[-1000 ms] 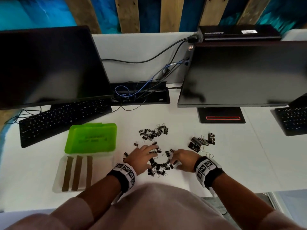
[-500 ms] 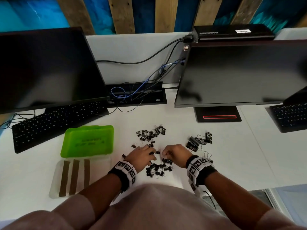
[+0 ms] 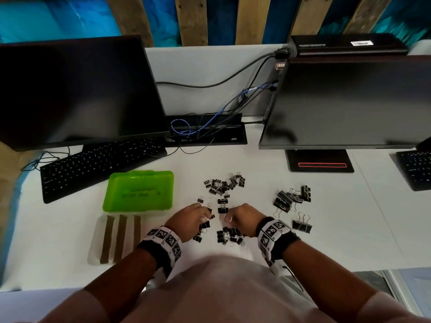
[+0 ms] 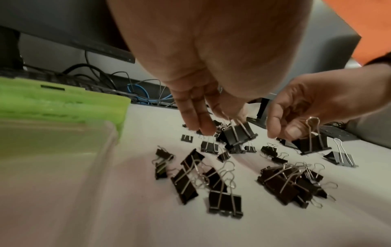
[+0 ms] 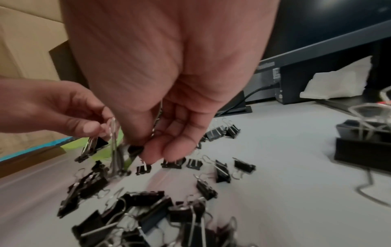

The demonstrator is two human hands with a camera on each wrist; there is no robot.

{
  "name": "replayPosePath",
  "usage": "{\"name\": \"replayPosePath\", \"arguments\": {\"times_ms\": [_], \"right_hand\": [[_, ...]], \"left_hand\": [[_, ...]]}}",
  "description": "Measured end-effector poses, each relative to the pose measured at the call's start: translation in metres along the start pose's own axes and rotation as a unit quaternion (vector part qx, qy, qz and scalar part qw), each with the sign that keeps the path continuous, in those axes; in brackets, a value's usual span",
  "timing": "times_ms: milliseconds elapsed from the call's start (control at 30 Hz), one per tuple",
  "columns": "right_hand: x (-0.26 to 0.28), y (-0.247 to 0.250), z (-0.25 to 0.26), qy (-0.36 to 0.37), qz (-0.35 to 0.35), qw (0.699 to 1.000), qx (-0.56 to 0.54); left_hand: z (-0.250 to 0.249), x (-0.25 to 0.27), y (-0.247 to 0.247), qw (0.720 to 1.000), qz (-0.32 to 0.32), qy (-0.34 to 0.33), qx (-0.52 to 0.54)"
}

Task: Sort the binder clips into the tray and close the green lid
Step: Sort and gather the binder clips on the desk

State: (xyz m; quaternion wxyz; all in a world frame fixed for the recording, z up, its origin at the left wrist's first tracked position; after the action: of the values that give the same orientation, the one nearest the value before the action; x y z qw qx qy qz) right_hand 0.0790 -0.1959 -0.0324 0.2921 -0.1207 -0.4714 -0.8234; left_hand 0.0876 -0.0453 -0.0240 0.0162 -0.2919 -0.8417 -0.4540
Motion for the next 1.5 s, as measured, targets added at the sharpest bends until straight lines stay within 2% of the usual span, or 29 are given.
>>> {"name": "replayPosePath", "arguments": {"times_ms": [167, 233, 333, 433, 600, 733, 933, 1200, 1367, 1500], "right_hand": [[-0.002, -0.037, 0.023, 0.043, 0.114, 0.986, 0.116], [-0.004, -0.043, 0.028, 0.049, 0.121, 0.975, 0.181], [-0.006, -0.042, 0.036, 0.06, 0.106, 0.968, 0.22], [-0.007, -0.035, 0.04, 0.061, 0.087, 0.978, 0.179], [-0.006, -0.016, 0.031, 0.033, 0.017, 0.999, 0.037], [-0.003, -0.013, 0.03, 0.039, -0.025, 0.998, -0.031], [0.011, 0.004, 0.028, 0.056, -0.044, 0.993, -0.092], [0.074, 0.045, -0.045, -0.008, -0.128, 0.982, -0.139], [0.117, 0.037, -0.108, -0.106, -0.113, 0.979, -0.135], [0.135, 0.022, -0.136, -0.139, -0.106, 0.975, -0.134]], "left_hand": [[0.01, 0.014, -0.018, 0.994, 0.091, 0.018, -0.054], [0.012, 0.015, -0.021, 0.993, 0.098, 0.031, -0.049], [0.013, 0.014, -0.021, 0.994, 0.097, 0.04, -0.043], [0.013, 0.012, -0.019, 0.994, 0.094, 0.041, -0.043], [0.012, 0.013, -0.008, 0.997, 0.056, 0.046, -0.002], [-0.002, 0.008, -0.006, 0.997, 0.062, 0.033, 0.035], [-0.029, -0.008, -0.005, 0.998, 0.068, -0.005, 0.002], [-0.106, -0.041, -0.028, 0.994, 0.069, -0.068, 0.053], [-0.158, -0.056, -0.077, 0.984, 0.126, -0.1, 0.071], [-0.176, -0.064, -0.11, 0.98, 0.156, -0.109, 0.064]]}}
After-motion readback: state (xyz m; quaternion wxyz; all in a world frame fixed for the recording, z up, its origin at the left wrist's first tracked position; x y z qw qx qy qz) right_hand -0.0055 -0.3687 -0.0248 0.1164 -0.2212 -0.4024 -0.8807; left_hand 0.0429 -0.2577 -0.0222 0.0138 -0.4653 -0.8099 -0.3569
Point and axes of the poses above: each hand's wrist, its own x-axis away from the middle knuckle, its own y-axis out of the back of the hand, z = x × y, the point moved 8 cm from there along -x, towards the middle knuckle, and after that the axes turned 2 degrees about -z, right-handed, at the moved point
